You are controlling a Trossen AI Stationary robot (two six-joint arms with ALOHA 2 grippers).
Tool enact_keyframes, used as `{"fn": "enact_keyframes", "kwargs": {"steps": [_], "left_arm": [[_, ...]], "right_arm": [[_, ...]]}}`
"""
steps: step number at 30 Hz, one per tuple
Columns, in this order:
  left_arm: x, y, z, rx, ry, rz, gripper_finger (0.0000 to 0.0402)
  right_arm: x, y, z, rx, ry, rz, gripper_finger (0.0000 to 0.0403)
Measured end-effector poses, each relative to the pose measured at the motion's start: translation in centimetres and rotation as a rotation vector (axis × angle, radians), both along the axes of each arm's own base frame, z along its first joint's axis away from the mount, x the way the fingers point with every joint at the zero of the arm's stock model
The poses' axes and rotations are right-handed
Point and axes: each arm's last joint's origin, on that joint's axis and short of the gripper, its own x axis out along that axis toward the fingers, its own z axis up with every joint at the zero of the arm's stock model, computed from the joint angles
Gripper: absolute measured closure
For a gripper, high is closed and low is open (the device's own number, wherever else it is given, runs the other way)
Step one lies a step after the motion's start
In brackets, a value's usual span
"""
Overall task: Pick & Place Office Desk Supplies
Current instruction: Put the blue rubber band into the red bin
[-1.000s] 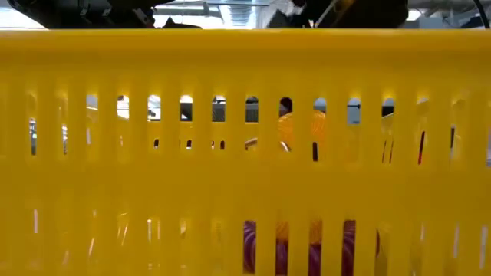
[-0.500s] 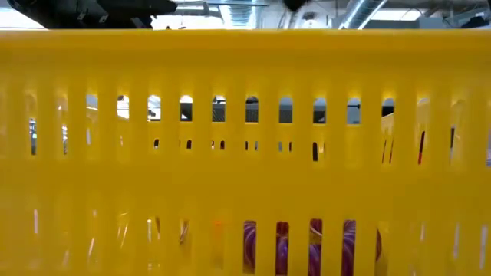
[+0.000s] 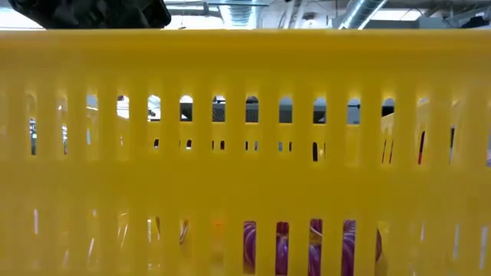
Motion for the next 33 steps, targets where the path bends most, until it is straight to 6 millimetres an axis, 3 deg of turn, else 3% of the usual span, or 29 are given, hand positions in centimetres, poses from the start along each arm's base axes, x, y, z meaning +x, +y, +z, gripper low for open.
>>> {"fn": "enact_keyframes", "kwargs": {"steps": [3,7,16,24,33], "left_arm": [[0.4,0.4,-0.9,0.081,0.034,0.021,0.0169],[0.9,1.7,-2.0,0.148,0.082,0.053,0.0175],[3.9,5.9,-1.9,0.289,0.192,0.062,0.0183],[7.3,6.3,-1.5,0.34,0.345,-0.053,0.0181],[9.9,4.8,-1.0,0.384,0.401,-0.124,0.0181]], "right_arm": [[0.0,-1.1,-1.0,-0.055,0.01,-0.01,0.0182],[-1.4,-4.2,-1.6,-0.061,-0.01,-0.093,0.0182],[-8.3,-8.3,-0.2,0.19,-0.467,-0.074,0.0182],[-11.8,-8.8,-3.2,0.313,-0.686,-0.034,0.0182],[-11.7,-7.4,-4.4,0.339,-0.696,0.026,0.0182]]}}
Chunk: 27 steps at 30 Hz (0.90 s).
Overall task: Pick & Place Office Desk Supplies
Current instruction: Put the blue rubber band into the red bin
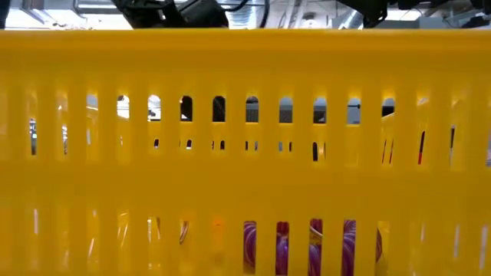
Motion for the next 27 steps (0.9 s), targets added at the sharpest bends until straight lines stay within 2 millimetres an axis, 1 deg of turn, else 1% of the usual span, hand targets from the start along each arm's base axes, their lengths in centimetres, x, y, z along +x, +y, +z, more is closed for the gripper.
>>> {"fn": "enact_keyframes", "kwargs": {"steps": [2,7,11,13,20,27], "left_arm": [[0.6,-0.4,-0.2,0.028,0.005,-0.016,0.0181],[1.7,-1.1,-1.6,0.077,0.081,-0.032,0.0181],[2.4,-1.3,-2.9,0.127,0.149,-0.036,0.0181],[2.8,-1.4,-3.1,0.138,0.153,-0.034,0.0181],[2.9,-1.6,-3.6,0.139,0.235,-0.044,0.0181],[3.1,-2.0,-3.9,0.153,0.239,-0.075,0.0181]], "right_arm": [[0.2,0.3,-0.2,-0.001,0.001,0.01,0.0182],[0.5,1.1,-0.5,0.001,-0.002,0.037,0.0182],[0.4,1.3,-0.5,0.001,-0.001,0.048,0.0182],[0.4,1.3,-0.5,0.001,-0.001,0.048,0.0182],[0.4,1.3,-0.5,0.003,-0.007,0.047,0.0182],[0.4,1.3,-0.4,0.005,-0.013,0.047,0.0182]]}}
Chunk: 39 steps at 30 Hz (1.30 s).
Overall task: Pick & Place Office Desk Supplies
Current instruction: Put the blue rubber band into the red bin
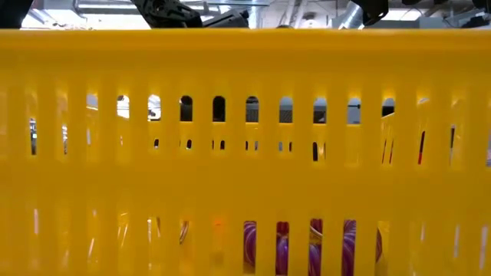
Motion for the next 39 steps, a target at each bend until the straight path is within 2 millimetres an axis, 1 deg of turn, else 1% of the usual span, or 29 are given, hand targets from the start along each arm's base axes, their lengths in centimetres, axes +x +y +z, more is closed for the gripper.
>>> {"fn": "enact_keyframes", "kwargs": {"steps": [9,20,26,30,35,39], "left_arm": [[0.05,0.18,0.03,0.004,-0.006,-0.002,0.0182],[0.31,0.34,0.19,-0.015,-0.034,-0.007,0.0214],[0.4,0.27,-0.11,-0.016,-0.027,-0.008,0.0219],[0.39,0.27,-0.19,-0.024,-0.024,0.009,0.021],[0.36,0.25,-0.21,-0.043,-0.024,0.041,0.0179],[0.49,-0.33,-0.56,-0.041,-0.021,0.03,0.0158]], "right_arm": [[0.0,0.0,0.04,0.002,-0.004,0.0,0.0182],[0.01,0.0,0.08,-0.004,-0.01,0.0,0.0182],[0.01,0.0,0.08,-0.004,-0.01,0.0,0.0182],[0.02,0.01,0.08,-0.004,-0.01,0.0,0.0182],[0.02,0.01,0.09,-0.004,-0.01,0.0,0.0182],[0.02,0.01,0.1,-0.004,-0.011,0.0,0.0182]]}}
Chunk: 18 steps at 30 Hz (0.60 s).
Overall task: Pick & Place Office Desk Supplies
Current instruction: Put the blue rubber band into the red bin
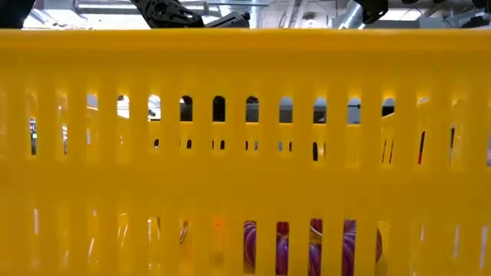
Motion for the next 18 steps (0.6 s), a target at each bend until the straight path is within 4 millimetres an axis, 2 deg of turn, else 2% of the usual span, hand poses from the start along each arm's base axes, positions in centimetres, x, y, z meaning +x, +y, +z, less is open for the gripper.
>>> {"fn": "enact_keyframes", "kwargs": {"steps": [9,18], "left_arm": [[0.1,-1.8,-0.4,0.093,-0.004,-0.039,0.0154],[0.2,-1.3,-0.4,0.005,-0.005,-0.059,0.0164]], "right_arm": [[0.0,0.0,0.0,0.001,-0.002,0.0,0.0182],[0.0,0.0,0.0,0.001,-0.002,0.0,0.0182]]}}
